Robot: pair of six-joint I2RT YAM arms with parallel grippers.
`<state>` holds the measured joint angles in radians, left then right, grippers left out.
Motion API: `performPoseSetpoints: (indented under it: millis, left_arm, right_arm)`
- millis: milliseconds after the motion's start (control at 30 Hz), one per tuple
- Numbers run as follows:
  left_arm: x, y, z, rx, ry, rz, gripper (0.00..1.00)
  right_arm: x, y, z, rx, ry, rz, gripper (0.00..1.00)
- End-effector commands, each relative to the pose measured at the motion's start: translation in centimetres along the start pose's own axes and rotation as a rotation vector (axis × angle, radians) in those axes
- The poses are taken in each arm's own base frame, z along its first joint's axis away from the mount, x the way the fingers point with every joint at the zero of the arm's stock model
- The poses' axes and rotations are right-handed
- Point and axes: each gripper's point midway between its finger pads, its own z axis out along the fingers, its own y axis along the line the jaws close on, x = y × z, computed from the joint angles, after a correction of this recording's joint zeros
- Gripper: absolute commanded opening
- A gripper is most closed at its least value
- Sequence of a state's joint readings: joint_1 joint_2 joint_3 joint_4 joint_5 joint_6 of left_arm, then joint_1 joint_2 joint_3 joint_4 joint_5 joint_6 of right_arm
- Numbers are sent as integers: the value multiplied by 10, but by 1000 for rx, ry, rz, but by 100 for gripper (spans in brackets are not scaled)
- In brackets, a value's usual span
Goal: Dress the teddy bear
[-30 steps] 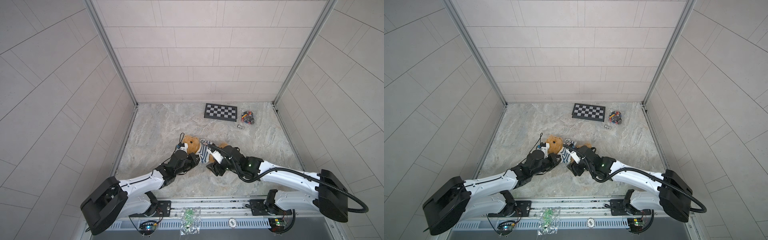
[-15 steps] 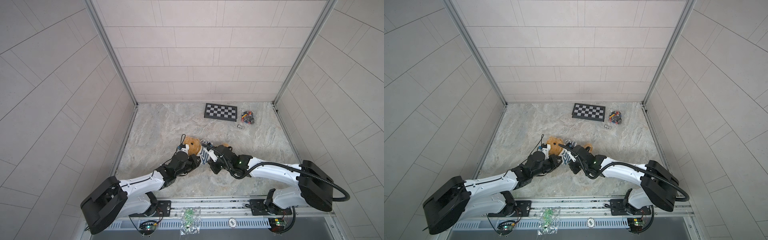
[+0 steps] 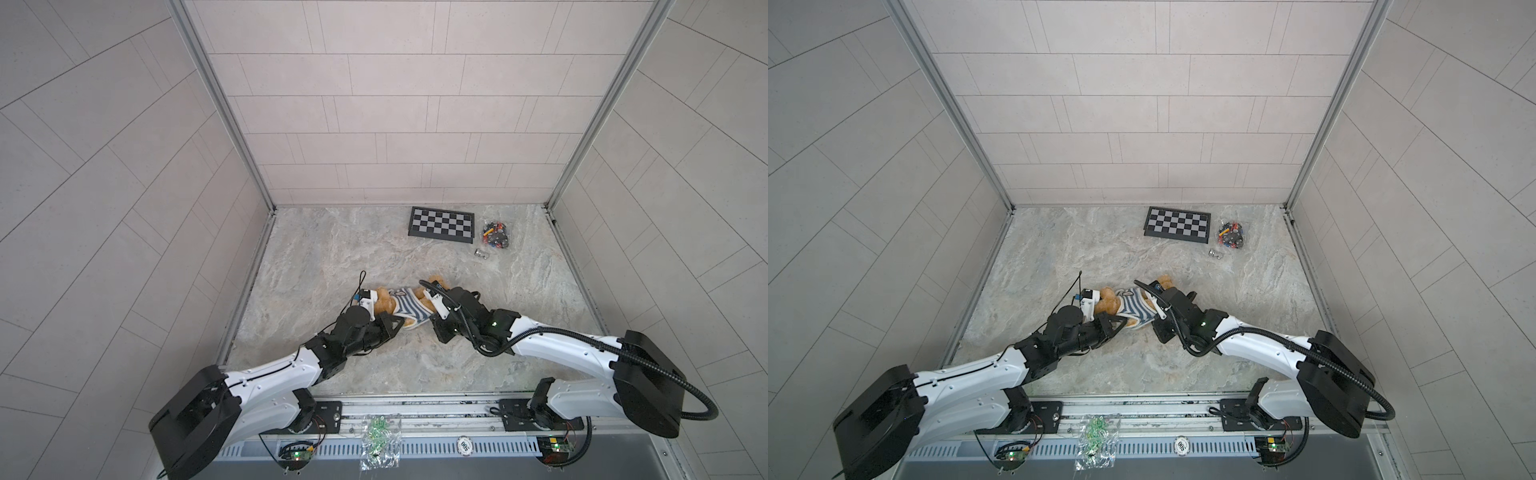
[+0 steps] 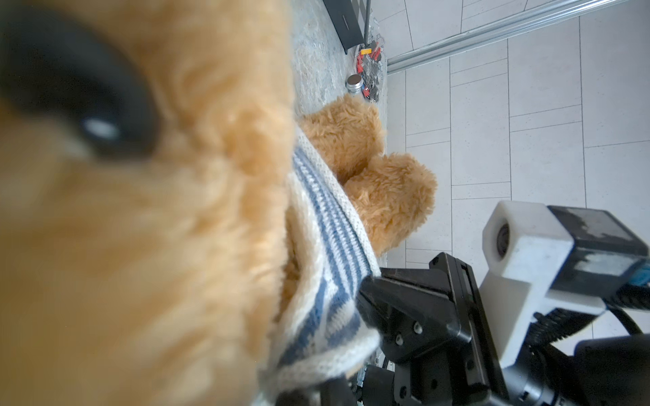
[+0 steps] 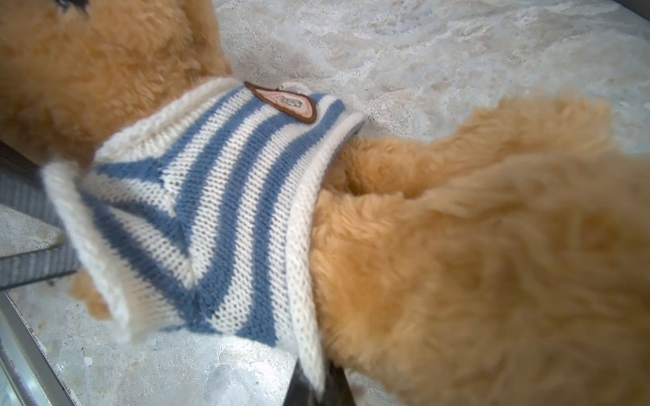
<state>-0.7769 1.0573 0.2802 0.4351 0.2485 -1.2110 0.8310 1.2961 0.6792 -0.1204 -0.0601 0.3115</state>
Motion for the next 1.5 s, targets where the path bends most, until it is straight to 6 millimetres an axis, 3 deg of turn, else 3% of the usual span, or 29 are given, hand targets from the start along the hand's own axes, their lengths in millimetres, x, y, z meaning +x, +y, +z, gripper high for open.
performPoseSetpoints:
  millis: [0, 233, 467, 567, 700, 800, 933, 1067, 1100, 1200, 1467]
  left_arm:
    - [-7, 3, -7, 21, -10, 24, 0]
    - [12, -35, -6, 181, 155, 133, 0]
    - [18, -39, 1, 173, 222, 192, 0]
    - [13, -37, 3, 158, 202, 180, 0]
    - [8, -36, 2, 135, 183, 193, 0]
    - [7, -34, 2, 123, 182, 199, 0]
    - [7, -37, 2, 131, 187, 198, 0]
    - [5, -41, 1, 135, 184, 199, 0]
    - [5, -42, 1, 137, 183, 200, 0]
    - [5, -42, 0, 137, 182, 199, 0]
    - [4, -44, 0, 141, 179, 197, 0]
  right_arm:
    - [25, -30, 4, 120, 89, 19, 0]
    - [23, -17, 16, 65, 161, 23, 0]
    - [8, 3, 9, -30, 94, -6, 0]
    - [-3, 21, -6, -109, 18, -41, 8]
    - [-17, 44, -44, -172, -139, -189, 26]
    - [-21, 50, -65, -190, -240, -233, 39]
    - [-33, 61, -82, -245, -314, -246, 45]
    - [-35, 74, -74, -270, -292, -285, 44]
    - [-44, 79, -75, -275, -307, -292, 44]
    - [-49, 87, -67, -281, -291, -309, 41]
    - [-43, 90, -42, -260, -212, -363, 31]
